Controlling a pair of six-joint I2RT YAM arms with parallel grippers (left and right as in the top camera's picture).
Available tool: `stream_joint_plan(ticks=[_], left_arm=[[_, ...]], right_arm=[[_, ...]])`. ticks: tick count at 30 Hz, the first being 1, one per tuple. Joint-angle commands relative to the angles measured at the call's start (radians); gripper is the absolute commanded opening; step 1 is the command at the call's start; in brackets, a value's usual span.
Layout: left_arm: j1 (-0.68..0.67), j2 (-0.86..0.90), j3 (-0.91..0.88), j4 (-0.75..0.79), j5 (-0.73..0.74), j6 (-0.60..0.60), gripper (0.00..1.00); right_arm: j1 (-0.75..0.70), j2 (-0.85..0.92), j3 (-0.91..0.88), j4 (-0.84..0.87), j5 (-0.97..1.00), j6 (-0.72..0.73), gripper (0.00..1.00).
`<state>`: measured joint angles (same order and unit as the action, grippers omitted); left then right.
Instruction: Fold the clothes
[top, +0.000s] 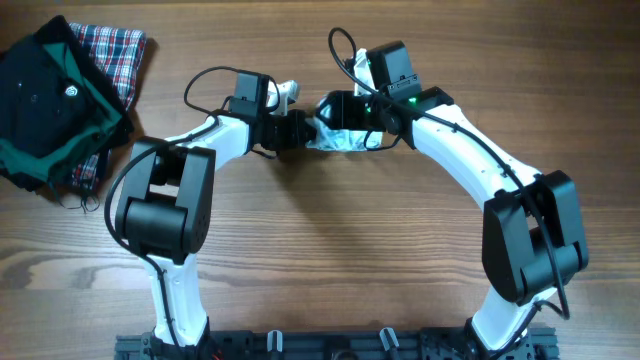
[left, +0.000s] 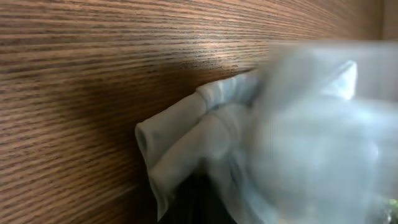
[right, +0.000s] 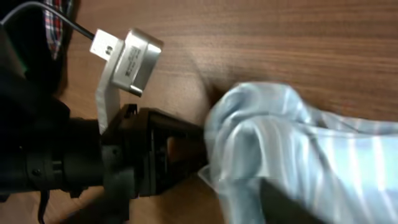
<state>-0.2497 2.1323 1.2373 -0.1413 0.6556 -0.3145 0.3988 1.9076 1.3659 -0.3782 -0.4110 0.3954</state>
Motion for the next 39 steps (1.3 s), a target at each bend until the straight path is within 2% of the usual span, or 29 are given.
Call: stream_joint_plan(ticks=[1, 12, 18, 20, 21, 26, 27, 29, 30, 33, 35, 36, 39], left_arm=[[-0.006, 0.016, 0.011, -0.004, -0.032, -0.009, 0.04], [-0.005, 0.016, 0.011, -0.004, -0.032, -0.008, 0.04], [0.032, -0.043, 0.014, 0.004, -0.032, -0.004, 0.04], [0.049, -0.082, 0.014, 0.007, -0.032, -0.005, 0.04], [0.056, -0.103, 0.014, 0.007, -0.032, -0.005, 0.04], [0.064, -0.216, 0.014, 0.004, 0.016, -0.005, 0.04], [0.062, -0.230, 0.014, 0.006, 0.023, -0.005, 0.04], [0.055, -0.262, 0.014, 0.012, 0.041, -0.009, 0.04], [0.048, -0.277, 0.014, 0.019, 0.060, -0.009, 0.04], [0.014, -0.286, 0.014, 0.027, 0.081, -0.009, 0.04], [-0.016, -0.280, 0.014, 0.017, 0.081, -0.010, 0.04], [-0.031, -0.273, 0.014, 0.014, 0.081, -0.018, 0.04], [-0.062, -0.249, 0.014, 0.031, 0.088, -0.035, 0.04]], right_arm=[[0.004, 0.020, 0.020, 0.009, -0.019, 0.001, 0.84], [-0.030, 0.019, 0.020, -0.005, -0.014, -0.004, 0.85], [-0.084, 0.019, 0.020, -0.060, -0.007, -0.058, 0.85], [-0.103, 0.019, 0.020, -0.059, -0.008, -0.056, 0.97], [-0.109, 0.018, 0.020, -0.059, -0.007, -0.056, 0.99], [-0.138, 0.019, 0.020, -0.071, -0.006, -0.082, 0.97], [-0.138, 0.019, 0.020, -0.072, -0.003, -0.081, 0.91], [-0.138, 0.019, 0.020, -0.072, 0.012, -0.080, 0.72], [-0.138, 0.019, 0.020, -0.072, 0.027, -0.078, 0.56], [-0.139, 0.019, 0.020, -0.071, 0.056, -0.063, 0.23], [-0.142, 0.019, 0.020, -0.071, 0.076, -0.039, 0.11], [-0.147, 0.019, 0.020, -0.071, 0.076, -0.037, 0.08], [-0.165, 0.019, 0.020, -0.073, 0.075, -0.029, 0.07]])
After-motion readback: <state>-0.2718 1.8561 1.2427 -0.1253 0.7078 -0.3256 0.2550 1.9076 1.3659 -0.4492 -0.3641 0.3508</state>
